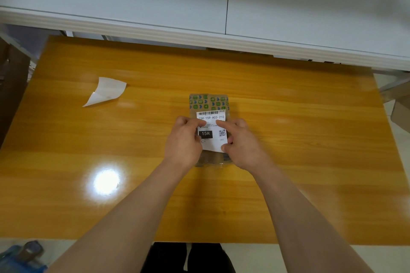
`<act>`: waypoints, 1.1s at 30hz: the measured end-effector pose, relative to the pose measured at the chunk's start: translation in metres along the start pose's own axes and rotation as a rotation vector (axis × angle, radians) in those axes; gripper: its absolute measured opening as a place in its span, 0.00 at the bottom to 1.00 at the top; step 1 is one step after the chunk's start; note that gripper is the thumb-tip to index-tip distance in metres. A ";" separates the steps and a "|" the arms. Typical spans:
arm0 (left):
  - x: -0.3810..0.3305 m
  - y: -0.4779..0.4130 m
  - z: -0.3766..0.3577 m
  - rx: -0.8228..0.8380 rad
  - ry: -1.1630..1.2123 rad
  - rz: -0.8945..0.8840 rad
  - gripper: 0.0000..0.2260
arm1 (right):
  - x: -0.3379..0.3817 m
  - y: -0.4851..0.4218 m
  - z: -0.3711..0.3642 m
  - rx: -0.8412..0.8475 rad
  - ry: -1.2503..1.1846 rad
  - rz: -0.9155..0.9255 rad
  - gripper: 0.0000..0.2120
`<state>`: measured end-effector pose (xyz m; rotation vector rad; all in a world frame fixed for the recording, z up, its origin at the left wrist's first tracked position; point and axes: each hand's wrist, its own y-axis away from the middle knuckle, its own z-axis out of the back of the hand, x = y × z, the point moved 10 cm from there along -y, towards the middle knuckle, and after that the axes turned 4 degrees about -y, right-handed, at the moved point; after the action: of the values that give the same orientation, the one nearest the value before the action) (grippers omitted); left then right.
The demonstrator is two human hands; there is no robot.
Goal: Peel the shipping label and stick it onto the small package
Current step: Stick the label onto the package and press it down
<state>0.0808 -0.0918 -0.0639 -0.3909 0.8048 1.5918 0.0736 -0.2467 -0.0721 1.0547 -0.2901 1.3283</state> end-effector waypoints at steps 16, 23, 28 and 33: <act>-0.019 -0.001 -0.005 0.092 -0.252 -0.133 0.22 | 0.004 0.004 -0.001 -0.012 0.064 -0.044 0.34; -0.019 -0.002 -0.008 0.134 -0.334 -0.169 0.24 | 0.008 0.004 0.001 -0.016 0.202 -0.032 0.34; -0.018 -0.002 -0.010 0.199 -0.416 -0.202 0.31 | 0.013 0.004 0.002 0.000 0.245 -0.005 0.33; -0.018 -0.002 -0.010 0.239 -0.447 -0.219 0.34 | 0.015 0.003 0.001 -0.001 0.234 0.012 0.32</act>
<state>0.0848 -0.1115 -0.0592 0.0519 0.5739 1.2933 0.0753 -0.2382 -0.0592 0.8877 -0.1217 1.4469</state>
